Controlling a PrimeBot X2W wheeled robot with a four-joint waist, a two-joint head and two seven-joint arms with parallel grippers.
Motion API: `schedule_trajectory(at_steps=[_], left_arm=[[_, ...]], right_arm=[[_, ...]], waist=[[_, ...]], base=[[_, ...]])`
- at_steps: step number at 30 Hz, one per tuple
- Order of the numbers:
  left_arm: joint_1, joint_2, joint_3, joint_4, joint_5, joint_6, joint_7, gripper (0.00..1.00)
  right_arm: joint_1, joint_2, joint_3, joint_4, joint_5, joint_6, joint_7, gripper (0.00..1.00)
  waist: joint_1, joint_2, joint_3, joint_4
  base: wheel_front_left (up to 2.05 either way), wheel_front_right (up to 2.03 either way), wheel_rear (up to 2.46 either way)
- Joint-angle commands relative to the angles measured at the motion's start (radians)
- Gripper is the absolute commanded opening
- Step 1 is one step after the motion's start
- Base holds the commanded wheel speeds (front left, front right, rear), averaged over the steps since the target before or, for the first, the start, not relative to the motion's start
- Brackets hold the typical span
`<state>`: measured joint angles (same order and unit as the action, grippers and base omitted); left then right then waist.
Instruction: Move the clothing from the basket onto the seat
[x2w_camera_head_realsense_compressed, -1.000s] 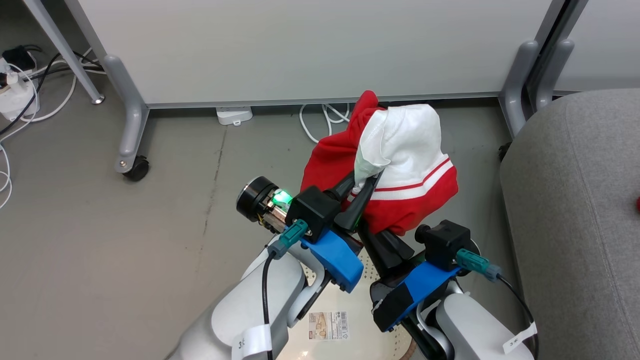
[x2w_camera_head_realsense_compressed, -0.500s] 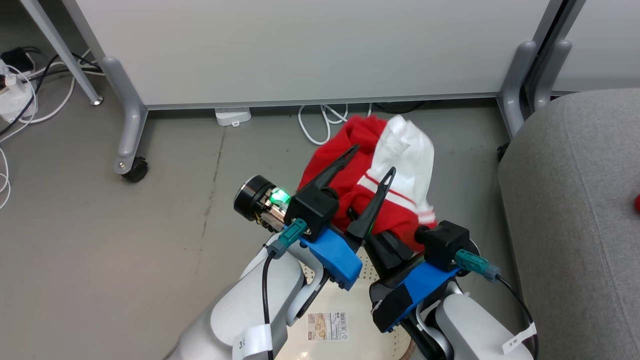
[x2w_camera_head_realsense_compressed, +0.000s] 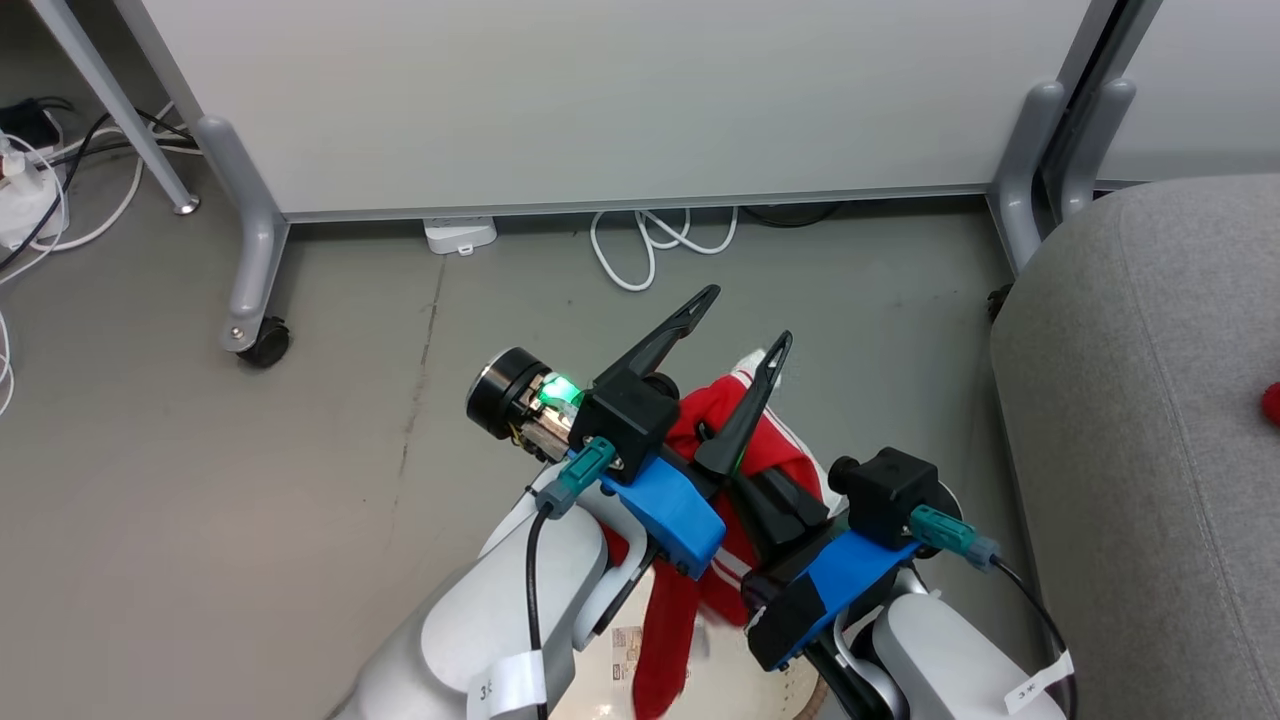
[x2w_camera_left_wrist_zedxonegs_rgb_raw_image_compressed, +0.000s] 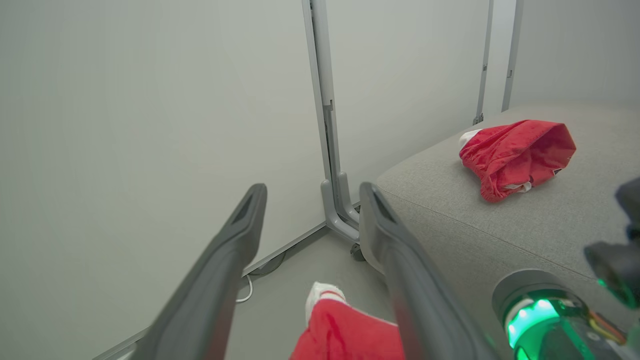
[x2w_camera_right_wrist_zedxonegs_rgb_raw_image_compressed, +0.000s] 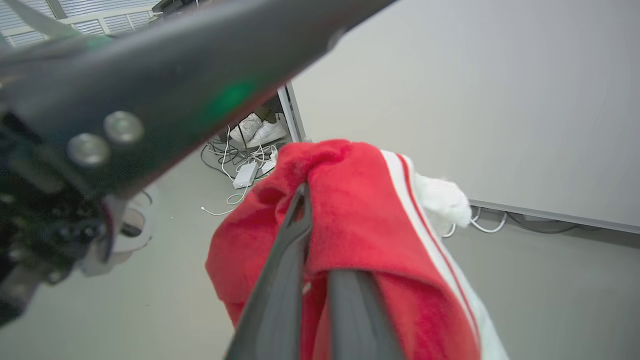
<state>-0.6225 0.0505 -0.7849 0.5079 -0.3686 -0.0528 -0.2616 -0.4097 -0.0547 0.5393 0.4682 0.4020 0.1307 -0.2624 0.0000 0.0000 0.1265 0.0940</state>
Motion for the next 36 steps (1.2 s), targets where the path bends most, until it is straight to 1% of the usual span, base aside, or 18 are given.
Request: schedule_trajectory(at_steps=[1,8,16,28,36], left_arm=[[-0.003,0.0,0.005,-0.002,0.006,0.005,-0.005,1.0],[-0.007,0.0,0.011,0.007,0.013,0.005,-0.005,1.0],[-0.023,0.0,0.018,0.014,0.027,0.004,-0.005,1.0],[-0.044,0.0,0.004,0.028,0.041,-0.007,-0.005,1.0],[-0.059,0.0,-0.018,0.045,0.043,-0.015,-0.005,1.0]], right_arm=[[0.001,-0.006,-0.006,-0.004,-0.008,0.0,-0.004,0.0],[-0.019,-0.025,-0.03,-0.01,-0.018,0.0,-0.004,0.0],[-0.044,-0.059,-0.098,-0.036,-0.031,0.0,-0.004,0.0],[-0.032,-0.11,-0.193,-0.091,-0.044,0.0,-0.004,0.0],[0.002,-0.13,-0.276,-0.13,-0.05,0.0,-0.004,0.0]], waist=[[0.0,0.0,0.002,-0.003],[0.0,0.0,0.014,-0.021],[0.0,0.0,0.046,-0.077],[0.0,0.0,0.105,-0.207],[0.0,0.0,0.124,-0.306]], base=[[0.0,0.0,0.0],[0.0,0.0,0.0],[0.0,0.0,0.0],[0.0,0.0,0.0],[0.0,0.0,0.0]])
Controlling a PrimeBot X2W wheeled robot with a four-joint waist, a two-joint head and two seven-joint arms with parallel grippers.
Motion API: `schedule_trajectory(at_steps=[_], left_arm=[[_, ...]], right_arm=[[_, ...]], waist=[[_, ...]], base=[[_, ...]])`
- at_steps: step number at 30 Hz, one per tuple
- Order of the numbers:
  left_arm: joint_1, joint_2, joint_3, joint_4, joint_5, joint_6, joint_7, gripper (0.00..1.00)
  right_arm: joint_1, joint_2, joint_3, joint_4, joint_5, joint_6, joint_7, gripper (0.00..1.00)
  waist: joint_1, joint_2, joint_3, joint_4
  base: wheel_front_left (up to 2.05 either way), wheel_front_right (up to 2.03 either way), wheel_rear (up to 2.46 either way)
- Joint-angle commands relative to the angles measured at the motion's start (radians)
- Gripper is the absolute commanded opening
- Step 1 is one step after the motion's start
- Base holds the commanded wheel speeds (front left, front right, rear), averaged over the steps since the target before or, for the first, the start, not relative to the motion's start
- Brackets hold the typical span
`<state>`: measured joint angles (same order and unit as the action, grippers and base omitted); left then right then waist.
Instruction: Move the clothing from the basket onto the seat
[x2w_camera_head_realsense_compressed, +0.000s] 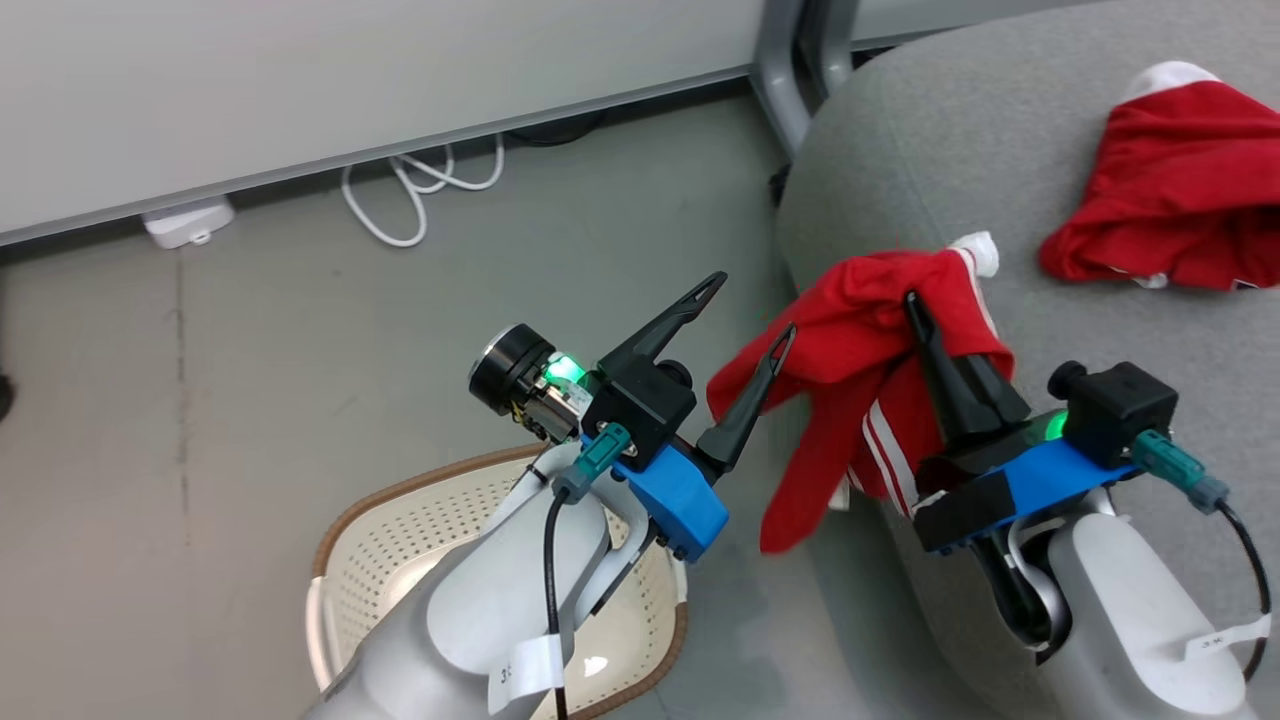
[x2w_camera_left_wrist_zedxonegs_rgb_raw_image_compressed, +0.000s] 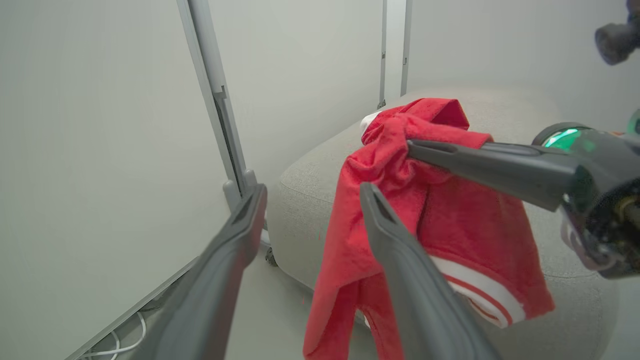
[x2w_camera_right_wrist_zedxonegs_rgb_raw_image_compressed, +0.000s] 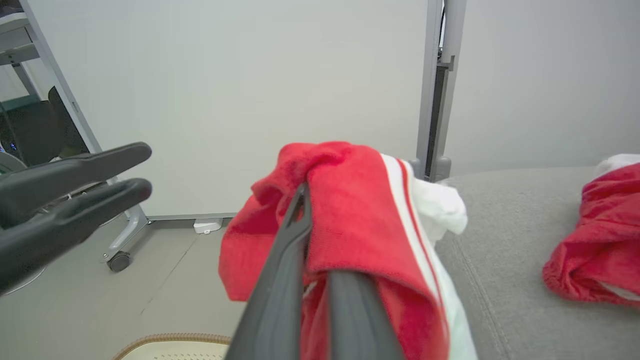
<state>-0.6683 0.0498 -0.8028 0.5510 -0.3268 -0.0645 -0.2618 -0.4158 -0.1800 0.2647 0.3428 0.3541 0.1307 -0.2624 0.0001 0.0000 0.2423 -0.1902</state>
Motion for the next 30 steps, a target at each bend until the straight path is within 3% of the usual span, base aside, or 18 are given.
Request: schedule_trajectory(at_steps=[1,9,20,30], left_arm=[[-0.014,0.001,-0.004,0.003,0.0,-0.004,-0.005,1.0],[-0.008,0.001,-0.043,0.013,-0.016,-0.011,-0.005,1.0],[-0.025,0.002,-0.078,0.023,-0.035,-0.008,-0.005,1.0],[-0.071,0.002,-0.059,0.028,-0.019,0.011,-0.005,1.0]], right_arm=[[0.013,-0.006,-0.009,-0.009,-0.003,0.0,-0.004,0.0],[0.058,-0.018,-0.073,-0.045,-0.011,0.0,-0.004,0.0],[0.093,-0.019,-0.115,-0.074,-0.022,0.0,-0.004,0.0],[-0.046,-0.037,-0.143,-0.129,-0.033,0.0,-0.004,0.0]], waist=[[-0.0001,0.0,0.01,-0.032],[-0.0001,0.0,0.017,-0.098],[-0.0001,0.0,0.018,-0.111],[-0.0001,0.0,0.069,-0.092]], base=[[0.0,0.0,0.0],[0.0,0.0,0.0],[0.0,0.0,0.0],[0.0,0.0,0.0]])
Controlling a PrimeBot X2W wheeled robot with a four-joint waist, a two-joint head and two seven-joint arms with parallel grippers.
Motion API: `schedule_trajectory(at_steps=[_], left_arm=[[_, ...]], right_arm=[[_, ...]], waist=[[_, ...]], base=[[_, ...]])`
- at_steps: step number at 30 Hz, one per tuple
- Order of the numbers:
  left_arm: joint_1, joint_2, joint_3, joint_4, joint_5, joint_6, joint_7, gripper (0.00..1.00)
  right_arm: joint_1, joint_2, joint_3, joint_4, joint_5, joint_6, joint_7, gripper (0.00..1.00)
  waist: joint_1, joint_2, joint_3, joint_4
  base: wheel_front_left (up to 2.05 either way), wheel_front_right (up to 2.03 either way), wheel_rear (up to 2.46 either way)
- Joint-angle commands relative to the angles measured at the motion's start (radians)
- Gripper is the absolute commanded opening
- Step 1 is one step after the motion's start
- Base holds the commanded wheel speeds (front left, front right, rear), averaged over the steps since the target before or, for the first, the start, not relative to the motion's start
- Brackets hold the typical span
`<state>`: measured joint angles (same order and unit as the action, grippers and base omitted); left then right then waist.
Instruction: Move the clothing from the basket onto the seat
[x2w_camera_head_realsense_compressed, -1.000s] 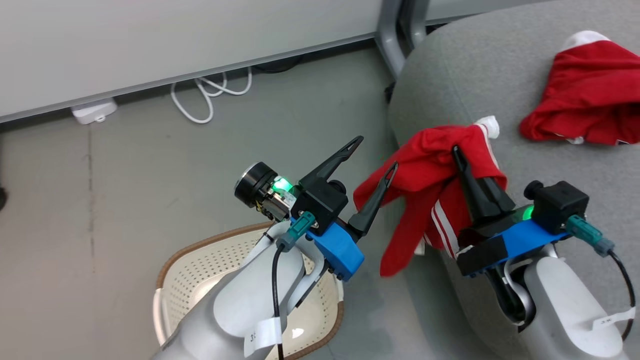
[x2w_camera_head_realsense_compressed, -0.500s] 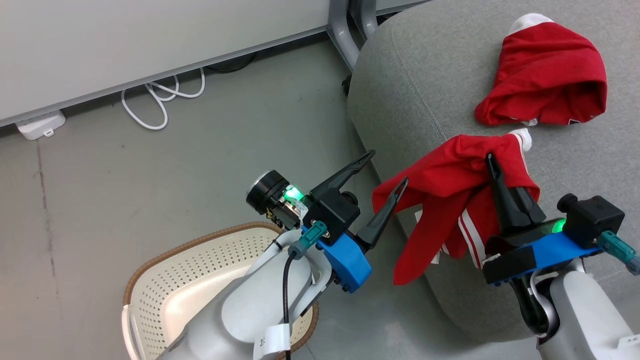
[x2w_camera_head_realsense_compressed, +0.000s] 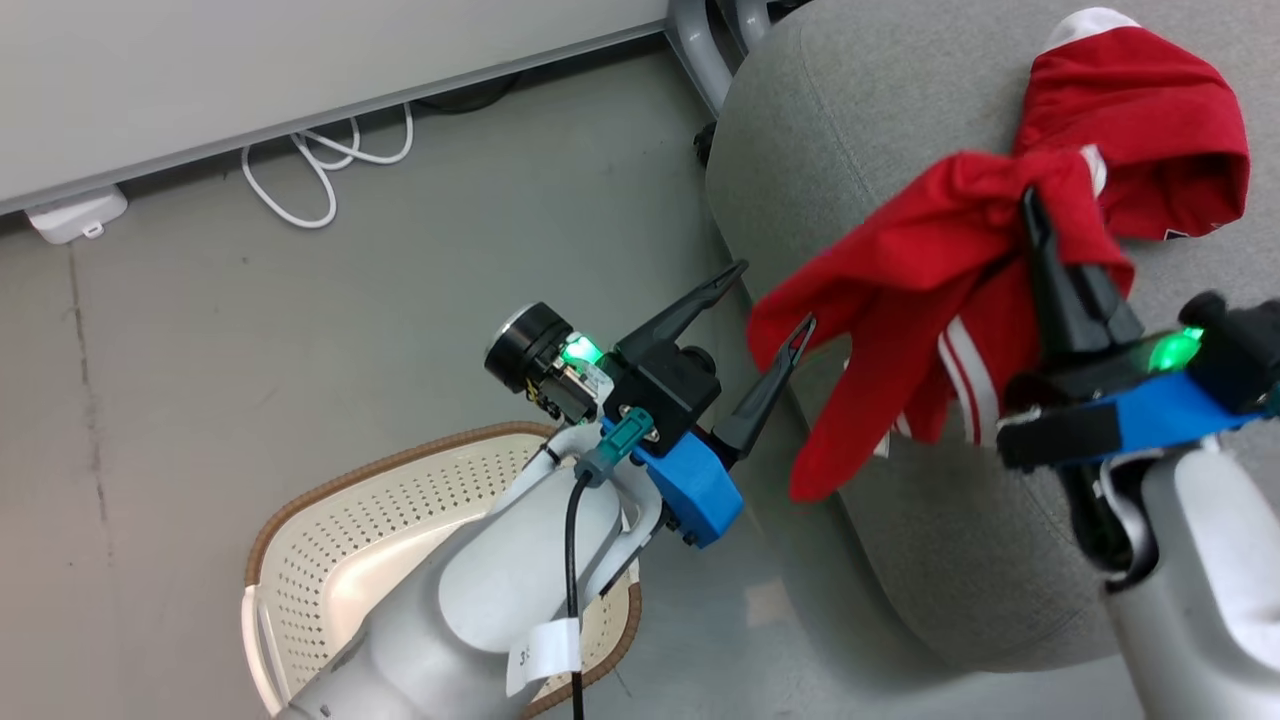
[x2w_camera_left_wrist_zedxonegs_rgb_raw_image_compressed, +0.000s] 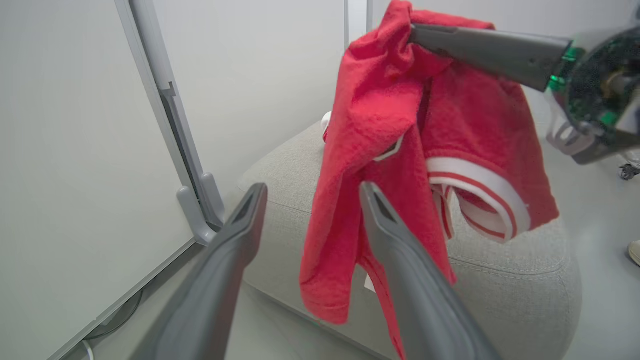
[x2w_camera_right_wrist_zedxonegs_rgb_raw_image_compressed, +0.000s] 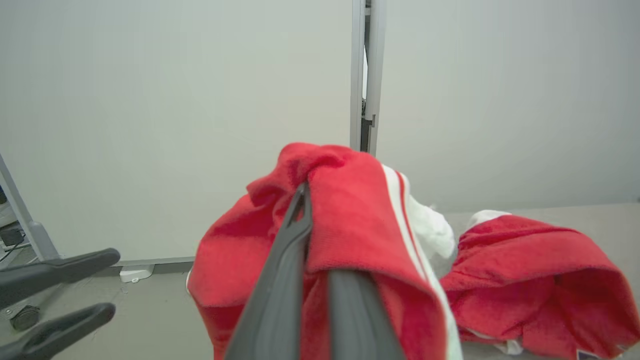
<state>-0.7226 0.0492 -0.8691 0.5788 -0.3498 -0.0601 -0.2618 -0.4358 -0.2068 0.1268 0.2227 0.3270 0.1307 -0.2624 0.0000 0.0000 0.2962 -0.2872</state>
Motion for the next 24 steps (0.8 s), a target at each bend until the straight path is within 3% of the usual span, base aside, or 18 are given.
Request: schedule_trajectory(at_steps=[1,7,14,18,24], left_arm=[[-0.026,0.002,0.008,0.0,0.009,0.006,-0.005,1.0],[-0.105,0.005,0.012,0.006,0.048,0.011,-0.004,1.0],[-0.205,0.005,-0.007,0.017,0.087,0.016,0.002,1.0],[-0.25,0.004,-0.016,0.02,0.103,0.02,0.005,1.0],[-0.296,0.004,-0.028,0.025,0.115,0.021,0.009,1.0]], right_arm=[[-0.057,-0.017,-0.012,-0.017,-0.01,0.0,-0.004,0.0],[-0.289,-0.095,-0.124,-0.068,-0.012,0.0,-0.004,0.0],[-0.503,-0.251,-0.372,-0.089,-0.001,0.0,-0.004,0.0],[-0.528,-0.342,-0.466,-0.049,-0.001,0.0,-0.004,0.0],[-0.492,-0.381,-0.533,0.067,0.005,0.0,-0.004,0.0]], waist=[[0.0,0.0,0.029,0.007],[0.0,0.0,0.159,0.025],[0.0,0.0,0.33,0.05],[0.0,0.0,0.402,0.049],[0.0,0.0,0.463,0.04]], base=[[0.0,0.0,0.0],[0.0,0.0,0.0],[0.0,0.0,0.0],[0.0,0.0,0.0],[0.0,0.0,0.0]])
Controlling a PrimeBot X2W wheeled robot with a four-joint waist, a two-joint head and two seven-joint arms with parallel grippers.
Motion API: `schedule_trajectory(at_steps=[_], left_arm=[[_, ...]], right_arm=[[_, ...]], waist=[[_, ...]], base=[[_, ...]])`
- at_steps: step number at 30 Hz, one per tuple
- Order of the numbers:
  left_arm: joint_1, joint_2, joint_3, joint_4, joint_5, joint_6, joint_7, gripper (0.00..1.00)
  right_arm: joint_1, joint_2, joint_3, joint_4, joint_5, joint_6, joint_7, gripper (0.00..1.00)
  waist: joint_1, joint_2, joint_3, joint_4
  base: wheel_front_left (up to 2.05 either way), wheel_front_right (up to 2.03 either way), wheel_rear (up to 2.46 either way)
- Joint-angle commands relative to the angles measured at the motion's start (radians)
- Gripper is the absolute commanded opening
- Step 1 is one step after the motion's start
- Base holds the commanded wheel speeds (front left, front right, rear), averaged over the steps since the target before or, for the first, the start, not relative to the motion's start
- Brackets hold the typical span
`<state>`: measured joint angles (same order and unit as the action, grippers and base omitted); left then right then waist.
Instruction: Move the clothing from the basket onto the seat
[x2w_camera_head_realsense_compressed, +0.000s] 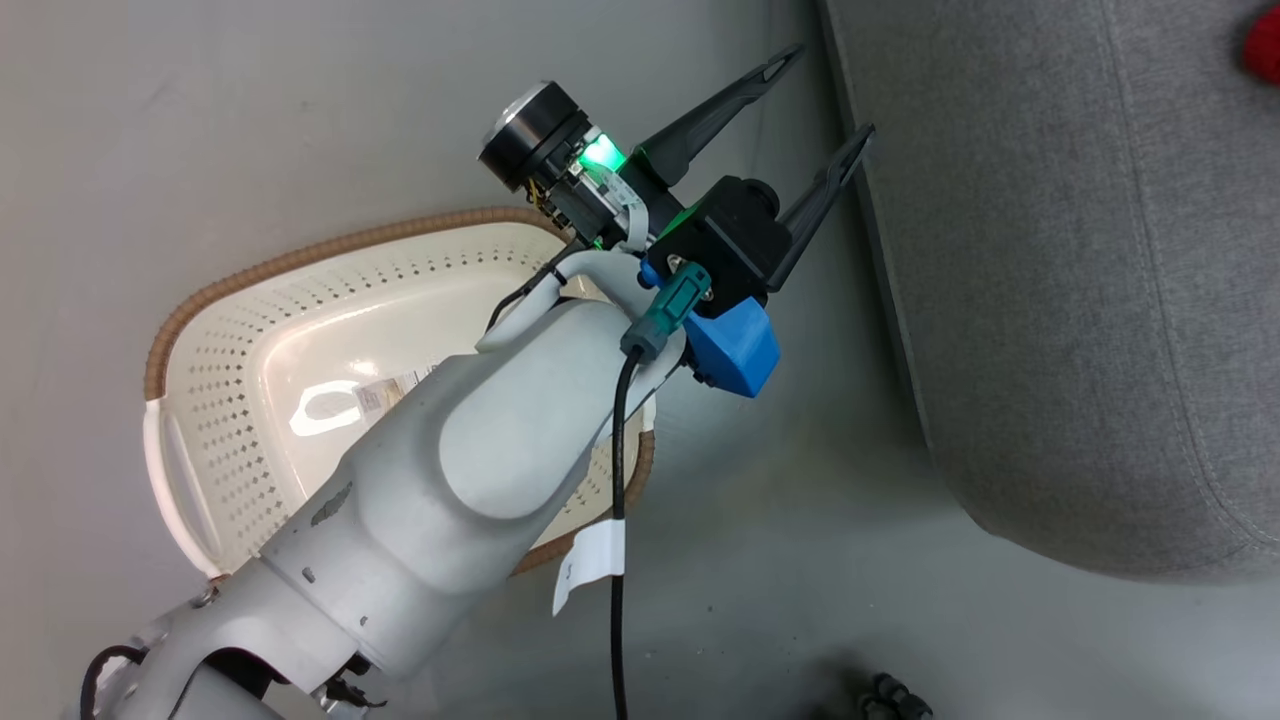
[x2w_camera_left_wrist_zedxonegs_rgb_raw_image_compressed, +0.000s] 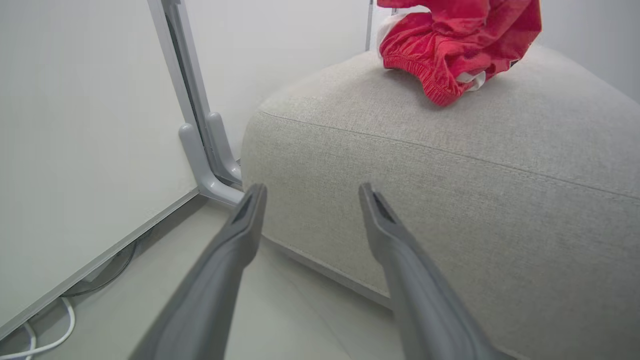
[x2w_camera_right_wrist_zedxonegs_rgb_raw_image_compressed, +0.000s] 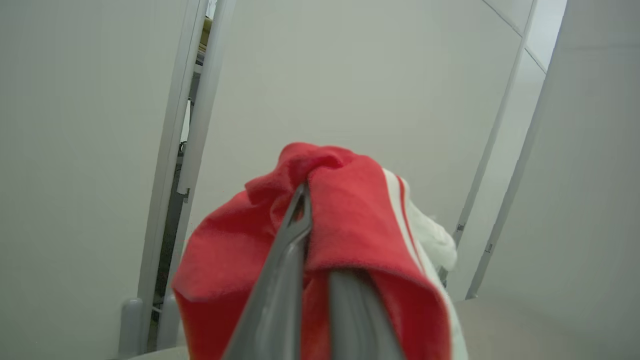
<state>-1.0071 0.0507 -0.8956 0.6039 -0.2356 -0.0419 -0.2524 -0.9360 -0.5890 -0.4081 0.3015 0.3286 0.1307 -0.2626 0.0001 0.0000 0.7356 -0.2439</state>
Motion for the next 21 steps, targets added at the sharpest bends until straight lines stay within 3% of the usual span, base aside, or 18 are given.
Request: schedule_trajectory(at_steps=[1,11,20,21], left_arm=[[-0.018,0.003,-0.002,0.002,0.004,0.001,-0.001,1.0],[-0.047,0.005,-0.015,0.017,0.002,-0.005,-0.006,1.0],[-0.037,0.003,-0.02,0.021,-0.014,0.003,-0.011,1.0],[-0.034,0.003,-0.02,0.022,-0.017,0.003,-0.012,1.0]], right_arm=[[0.016,0.01,0.0,0.012,0.005,0.0,-0.003,0.0],[0.077,0.122,0.073,0.185,0.016,0.0,-0.003,0.0],[0.164,0.179,0.118,0.255,0.041,0.0,-0.003,0.0],[0.168,0.182,0.122,0.27,0.044,0.0,-0.003,0.22]], waist=[[-0.0001,0.0,0.032,-0.007],[-0.0001,0.0,0.068,-0.021],[-0.0001,0.0,0.043,-0.018],[-0.0001,0.0,0.037,-0.019]], base=[[0.0,0.0,0.0],[0.0,0.0,0.0],[0.0,0.0,0.0],[0.0,0.0,0.0]])
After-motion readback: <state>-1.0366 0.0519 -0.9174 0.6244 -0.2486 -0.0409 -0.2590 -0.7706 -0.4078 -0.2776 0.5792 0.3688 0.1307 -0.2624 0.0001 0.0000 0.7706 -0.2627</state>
